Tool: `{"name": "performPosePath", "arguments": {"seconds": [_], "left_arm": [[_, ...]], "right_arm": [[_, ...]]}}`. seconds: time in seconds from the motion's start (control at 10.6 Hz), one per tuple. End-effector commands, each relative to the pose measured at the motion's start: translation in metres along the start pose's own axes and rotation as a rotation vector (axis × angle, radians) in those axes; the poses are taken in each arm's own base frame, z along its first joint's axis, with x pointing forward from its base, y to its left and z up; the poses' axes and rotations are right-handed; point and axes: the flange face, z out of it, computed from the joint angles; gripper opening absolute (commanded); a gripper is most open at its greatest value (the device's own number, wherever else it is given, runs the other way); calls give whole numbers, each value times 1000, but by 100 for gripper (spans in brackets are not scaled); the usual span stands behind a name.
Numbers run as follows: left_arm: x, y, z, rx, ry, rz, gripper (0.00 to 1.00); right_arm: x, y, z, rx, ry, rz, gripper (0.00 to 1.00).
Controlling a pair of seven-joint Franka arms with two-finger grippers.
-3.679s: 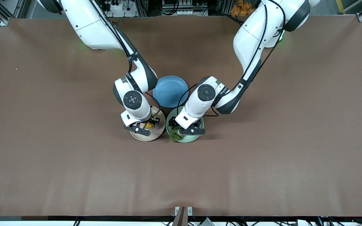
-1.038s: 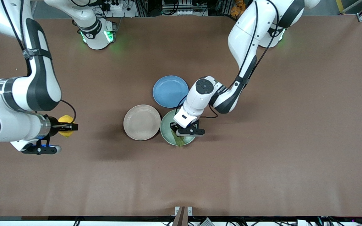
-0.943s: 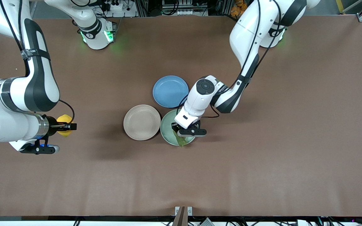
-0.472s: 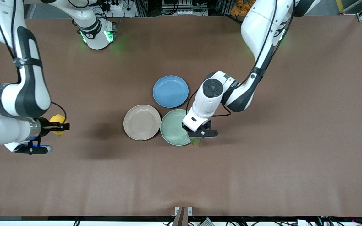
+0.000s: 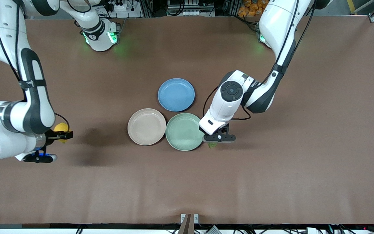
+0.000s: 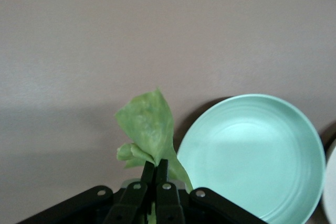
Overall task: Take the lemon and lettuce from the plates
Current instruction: 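Lift the lettuce with the left gripper and carry it off the plates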
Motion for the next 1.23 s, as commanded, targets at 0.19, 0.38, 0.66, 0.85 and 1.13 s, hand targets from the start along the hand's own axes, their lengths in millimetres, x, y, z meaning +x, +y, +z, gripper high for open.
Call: {"name": "performPosePath", "arguments": {"seconds": [0.19, 0.38, 0.66, 0.85, 1.13], "left_arm": [[-15, -85, -21, 66, -49, 111, 0], [-17, -121, -24, 84, -77, 144, 0], [-10, -168, -30, 128, -186, 168, 0], [-6, -190, -35, 133, -214, 184, 0], [-3, -223, -37, 143, -273, 202, 0]], "right_arm": [[2, 2, 26, 10, 37, -47, 16], [6, 20, 38, 21, 27, -70, 16], [8, 23, 60, 19, 42, -87, 16], [9, 25, 70, 17, 72, -102, 17], [10, 28, 87, 15, 107, -99, 16]]}}
